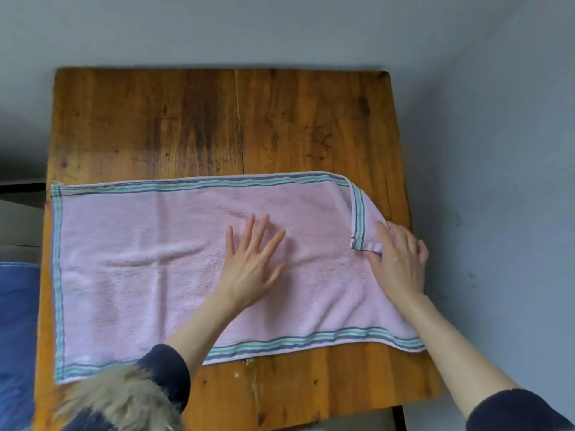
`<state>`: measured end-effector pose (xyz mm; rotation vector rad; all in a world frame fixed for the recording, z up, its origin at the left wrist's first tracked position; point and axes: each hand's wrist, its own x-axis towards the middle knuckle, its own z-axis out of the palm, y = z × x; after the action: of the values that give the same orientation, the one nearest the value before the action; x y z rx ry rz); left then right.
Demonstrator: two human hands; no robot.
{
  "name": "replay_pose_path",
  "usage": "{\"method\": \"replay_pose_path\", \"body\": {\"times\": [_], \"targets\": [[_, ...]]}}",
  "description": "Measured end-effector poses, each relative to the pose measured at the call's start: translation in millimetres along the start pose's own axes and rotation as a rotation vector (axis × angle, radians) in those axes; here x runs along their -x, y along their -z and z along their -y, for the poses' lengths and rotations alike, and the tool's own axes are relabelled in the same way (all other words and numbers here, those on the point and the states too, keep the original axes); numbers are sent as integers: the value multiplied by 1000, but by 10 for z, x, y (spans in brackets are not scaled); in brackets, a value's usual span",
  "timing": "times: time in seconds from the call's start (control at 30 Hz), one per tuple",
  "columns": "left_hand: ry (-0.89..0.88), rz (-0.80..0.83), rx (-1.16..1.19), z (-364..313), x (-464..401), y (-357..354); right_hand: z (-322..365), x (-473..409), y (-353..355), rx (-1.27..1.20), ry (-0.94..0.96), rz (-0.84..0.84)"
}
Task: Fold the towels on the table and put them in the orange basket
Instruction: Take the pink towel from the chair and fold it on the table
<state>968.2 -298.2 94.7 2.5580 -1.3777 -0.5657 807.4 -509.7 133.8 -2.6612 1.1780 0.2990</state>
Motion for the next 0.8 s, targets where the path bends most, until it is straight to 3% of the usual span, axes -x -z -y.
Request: {"method": "replay_pose_path", "body": {"times": [0.1, 0.2, 0.37, 0.53, 0.8], "targets": [[-19, 19, -35, -272, -240, -117, -190, -258, 60, -187, 60, -135], [-36, 29, -53, -492, -476, -155, -412, -624, 138, -436, -106, -182], [-100, -7, -104, -772, -834, -181, -746, -1236, 181, -743, -343, -38], [-187, 0, -141, -996, -1143, -233, -923, -1553, 39, -942, -368, 63], [-148, 104, -254, -991, -1297, -338, -1182, -1490, -161, -1216, -516, 268]]}}
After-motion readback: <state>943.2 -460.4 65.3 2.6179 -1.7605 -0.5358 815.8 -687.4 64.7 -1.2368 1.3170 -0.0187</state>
